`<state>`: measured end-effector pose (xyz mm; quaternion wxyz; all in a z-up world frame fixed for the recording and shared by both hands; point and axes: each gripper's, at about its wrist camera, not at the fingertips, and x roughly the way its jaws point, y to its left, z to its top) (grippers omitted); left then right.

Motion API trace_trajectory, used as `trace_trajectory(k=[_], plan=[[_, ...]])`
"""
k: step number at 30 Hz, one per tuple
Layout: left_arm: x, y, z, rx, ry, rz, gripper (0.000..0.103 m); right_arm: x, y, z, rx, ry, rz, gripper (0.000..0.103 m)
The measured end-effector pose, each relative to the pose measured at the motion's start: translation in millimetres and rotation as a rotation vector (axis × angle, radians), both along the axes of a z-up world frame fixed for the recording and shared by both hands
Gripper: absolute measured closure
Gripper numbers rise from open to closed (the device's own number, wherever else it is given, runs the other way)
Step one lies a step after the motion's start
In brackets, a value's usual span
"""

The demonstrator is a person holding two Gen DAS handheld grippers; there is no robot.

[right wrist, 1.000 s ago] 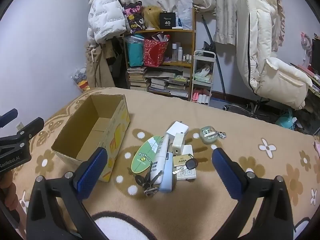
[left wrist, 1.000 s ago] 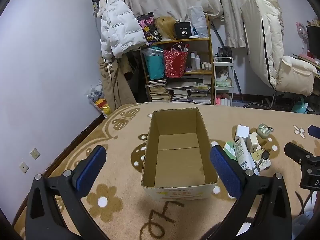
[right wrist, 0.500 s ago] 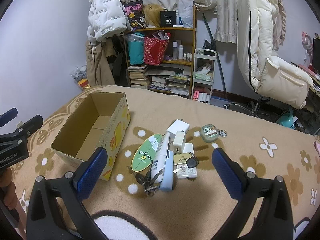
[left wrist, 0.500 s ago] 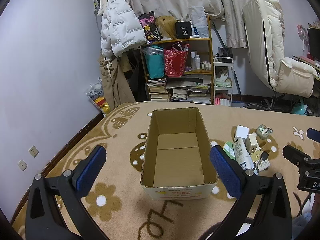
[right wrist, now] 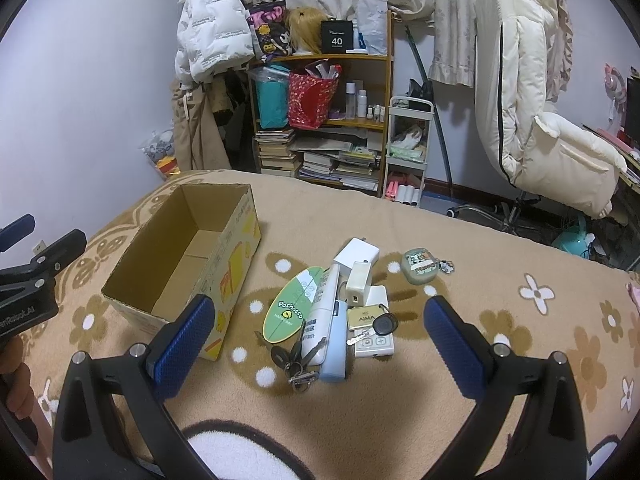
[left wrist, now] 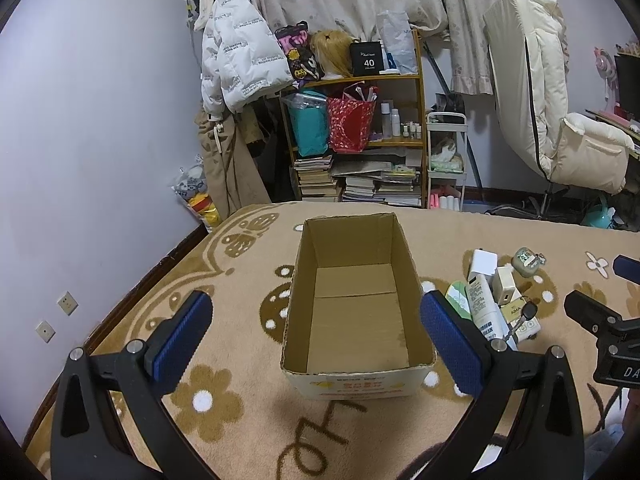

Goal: Organize rigid objects

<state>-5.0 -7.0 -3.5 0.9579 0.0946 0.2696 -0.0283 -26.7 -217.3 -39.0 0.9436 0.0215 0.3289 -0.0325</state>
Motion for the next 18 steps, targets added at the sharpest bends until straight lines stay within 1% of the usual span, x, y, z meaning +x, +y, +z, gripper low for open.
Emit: trace_trajectory(k=[18], plan=[[-1.3, -2.0, -3.6, -0.005, -0.003, -0.01, 0.0, 0.5, 2.0, -3.3, 0.0, 0.004, 0.001, 0.0]])
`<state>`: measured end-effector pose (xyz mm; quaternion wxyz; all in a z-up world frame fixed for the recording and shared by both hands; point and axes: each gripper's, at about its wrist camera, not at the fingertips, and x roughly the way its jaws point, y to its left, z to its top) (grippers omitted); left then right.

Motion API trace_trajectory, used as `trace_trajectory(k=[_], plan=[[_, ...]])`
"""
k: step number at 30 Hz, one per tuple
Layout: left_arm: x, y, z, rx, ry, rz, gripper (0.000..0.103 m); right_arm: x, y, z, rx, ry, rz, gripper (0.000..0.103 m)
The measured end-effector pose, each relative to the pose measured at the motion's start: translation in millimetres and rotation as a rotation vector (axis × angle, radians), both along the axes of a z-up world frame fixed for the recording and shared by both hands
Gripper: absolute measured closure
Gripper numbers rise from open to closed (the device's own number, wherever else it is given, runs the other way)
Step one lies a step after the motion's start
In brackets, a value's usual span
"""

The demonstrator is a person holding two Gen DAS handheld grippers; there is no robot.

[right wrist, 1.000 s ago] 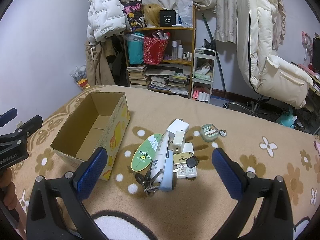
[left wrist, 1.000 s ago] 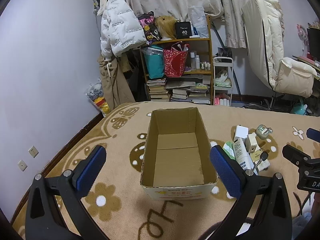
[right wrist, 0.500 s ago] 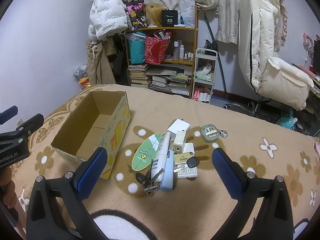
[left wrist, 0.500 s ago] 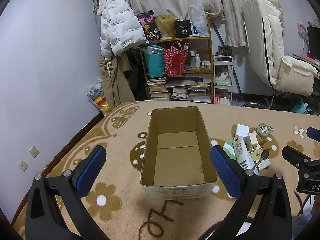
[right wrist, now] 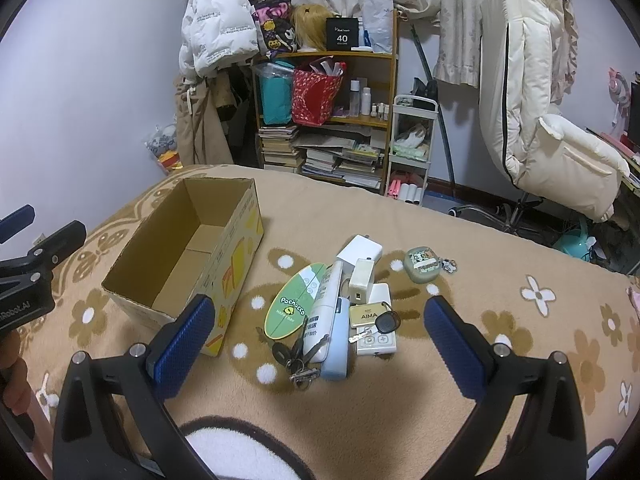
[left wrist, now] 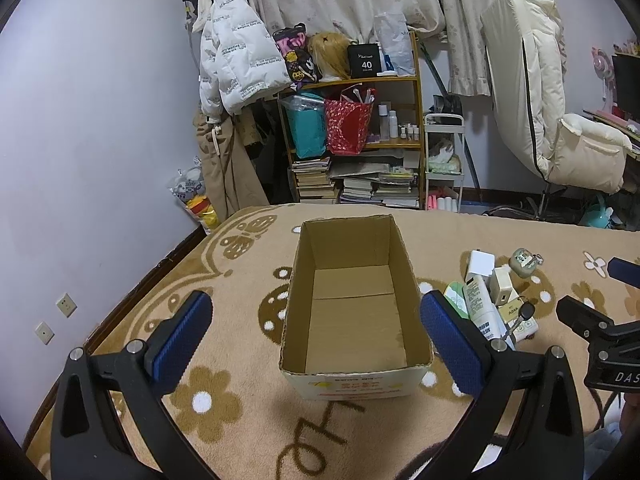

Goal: Organize rigid objects

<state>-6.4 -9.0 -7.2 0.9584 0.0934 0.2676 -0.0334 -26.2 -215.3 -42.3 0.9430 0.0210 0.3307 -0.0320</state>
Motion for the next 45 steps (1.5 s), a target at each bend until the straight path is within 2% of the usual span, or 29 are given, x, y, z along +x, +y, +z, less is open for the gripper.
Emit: trace_trajectory(k=[33, 40, 45], plan=[[3.0, 3.0, 0.8, -0.004, 0.012, 0.009, 0.0, 1.9, 1.6, -10.6, -0.001, 0.016, -0.004, 0.0], [9.7, 5.9, -1.7, -0.062, 0.057, -0.014, 0.0, 2.5, -0.6, -16.4, 0.004, 0.022, -0.006, 0.0], [30.8, 13.4, -5.5, -0.088, 0.106, 0.009, 0.0, 7.7, -7.1, -18.6, 0.022, 0.043, -0.018, 0.0]])
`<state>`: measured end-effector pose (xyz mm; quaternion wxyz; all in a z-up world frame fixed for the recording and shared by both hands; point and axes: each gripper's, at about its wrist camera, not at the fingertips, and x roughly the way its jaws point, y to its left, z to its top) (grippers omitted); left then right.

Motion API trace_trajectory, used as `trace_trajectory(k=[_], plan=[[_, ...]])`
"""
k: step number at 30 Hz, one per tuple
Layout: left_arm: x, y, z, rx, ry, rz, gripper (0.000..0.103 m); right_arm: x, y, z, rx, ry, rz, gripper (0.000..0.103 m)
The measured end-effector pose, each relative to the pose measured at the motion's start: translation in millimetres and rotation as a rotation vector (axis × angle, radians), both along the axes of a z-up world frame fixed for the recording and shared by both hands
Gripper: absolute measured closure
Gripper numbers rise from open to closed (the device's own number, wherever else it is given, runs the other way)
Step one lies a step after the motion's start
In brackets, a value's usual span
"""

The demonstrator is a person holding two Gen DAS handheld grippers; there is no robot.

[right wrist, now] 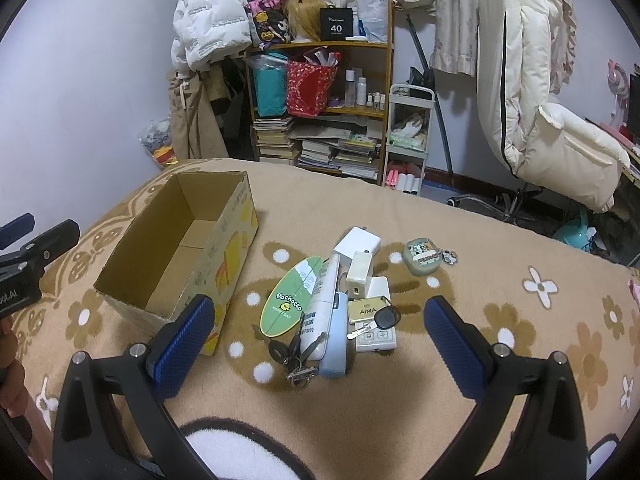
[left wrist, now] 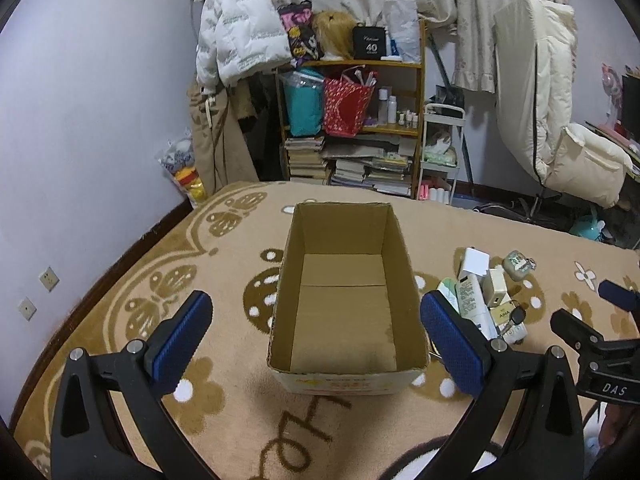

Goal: Organize rigid objects

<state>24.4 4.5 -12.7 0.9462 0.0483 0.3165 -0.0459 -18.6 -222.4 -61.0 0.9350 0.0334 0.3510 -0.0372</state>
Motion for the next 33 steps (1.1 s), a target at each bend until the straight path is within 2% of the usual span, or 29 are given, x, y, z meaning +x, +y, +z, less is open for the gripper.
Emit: trace_trajectory(k=[2, 7, 12, 18, 24, 30, 33], plan=[[7.0, 2.6, -0.5, 0.001, 0.009, 0.003, 0.0, 3.6, -2.5, 0.6, 0.006, 0.01, -0.007, 0.0], [27.1, 6.3, -5.9, 0.07, 0.04, -0.006, 0.0, 20.8, -11.3, 1.9, 0.018, 0.036, -0.037, 0.0], [56.4, 25.2, -14.0, 0.002, 0.139, 0.009, 0.0, 37.3, -20.6, -3.4, 0.029, 0.061, -0.057, 0.0], [82.7, 27.2, -20.8, 0.034, 0.17, -0.019, 0.0, 57.6, -30.5, -5.3, 0.001, 0.06, -0.068, 0.0], [110.5, 22.5, -42.6, 0.06, 0.222, -0.011, 0.0, 87.6, -40.1, -17.8, 0.018, 0.077, -0.084, 0.0], [126.7, 25.9, -66.8, 0.023, 0.307, -0.013, 0.001, 115.2, -45.7, -36.1, 0.035, 0.106, -0.092, 0.0], [131.0, 24.0, -77.0, 0.035, 0.328, -0.008, 0.004, 125.6, -46.6, -46.8, 0.029, 0.126, -0.092, 0.0]])
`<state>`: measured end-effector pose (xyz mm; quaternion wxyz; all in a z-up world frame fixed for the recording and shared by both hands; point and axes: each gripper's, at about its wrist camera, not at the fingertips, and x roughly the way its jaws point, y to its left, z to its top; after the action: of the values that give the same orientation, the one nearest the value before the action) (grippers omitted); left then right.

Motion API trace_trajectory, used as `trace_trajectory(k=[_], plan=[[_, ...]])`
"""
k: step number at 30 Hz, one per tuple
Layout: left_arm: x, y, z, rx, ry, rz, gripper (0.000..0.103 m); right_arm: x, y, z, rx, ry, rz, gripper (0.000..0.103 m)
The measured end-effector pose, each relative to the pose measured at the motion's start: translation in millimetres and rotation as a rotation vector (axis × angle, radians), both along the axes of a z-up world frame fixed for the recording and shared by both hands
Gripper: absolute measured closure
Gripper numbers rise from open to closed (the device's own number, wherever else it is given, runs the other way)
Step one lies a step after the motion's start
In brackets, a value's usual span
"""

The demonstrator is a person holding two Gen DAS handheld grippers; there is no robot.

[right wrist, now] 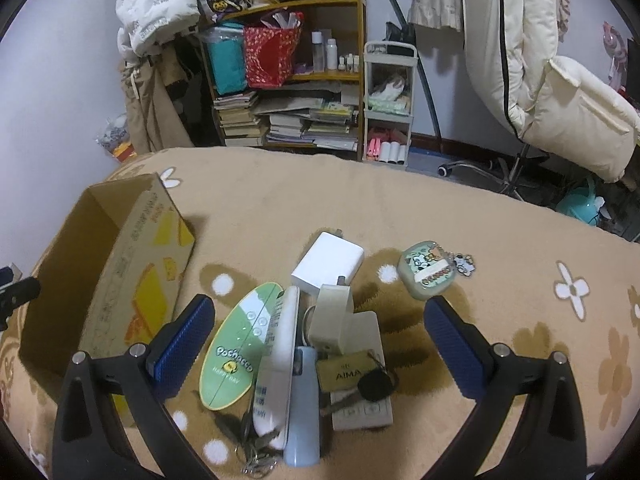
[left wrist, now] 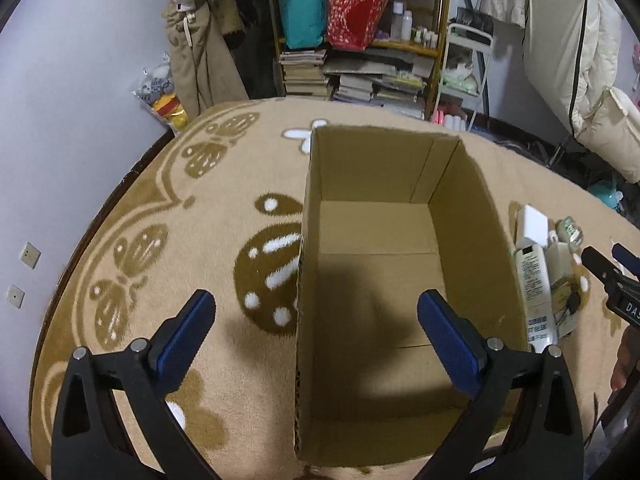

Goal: Organize rigid objects
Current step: 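Clamp the box side wall with the left gripper while the right gripper approaches the white charger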

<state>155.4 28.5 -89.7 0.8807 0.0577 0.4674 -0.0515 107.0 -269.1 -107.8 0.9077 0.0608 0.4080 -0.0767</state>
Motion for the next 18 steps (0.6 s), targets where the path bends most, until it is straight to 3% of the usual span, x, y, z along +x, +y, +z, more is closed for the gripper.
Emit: trace_trajectory(k=[7, 10, 12, 18], plan=[[8.8, -2.7, -21.6, -0.013, 0.078, 0.003, 0.025, 12.5, -7.6, -25.9, -0.007, 0.064, -0.018, 0.0], [10.8, -2.6, -27.5, -0.033, 0.109, 0.001, 0.035, 14.4, -12.6, -33.5, -0.012, 0.08, -0.039, 0.01], [10.8, -3.1, -30.9, -0.031, 0.126, 0.003, 0.046, 14.9, -17.3, -37.3, 0.002, 0.082, -0.05, 0.012], [9.5, -4.2, -38.7, -0.02, 0.158, 0.007, 0.066, 18.7, -25.7, -46.7, 0.052, 0.097, -0.067, 0.02]])
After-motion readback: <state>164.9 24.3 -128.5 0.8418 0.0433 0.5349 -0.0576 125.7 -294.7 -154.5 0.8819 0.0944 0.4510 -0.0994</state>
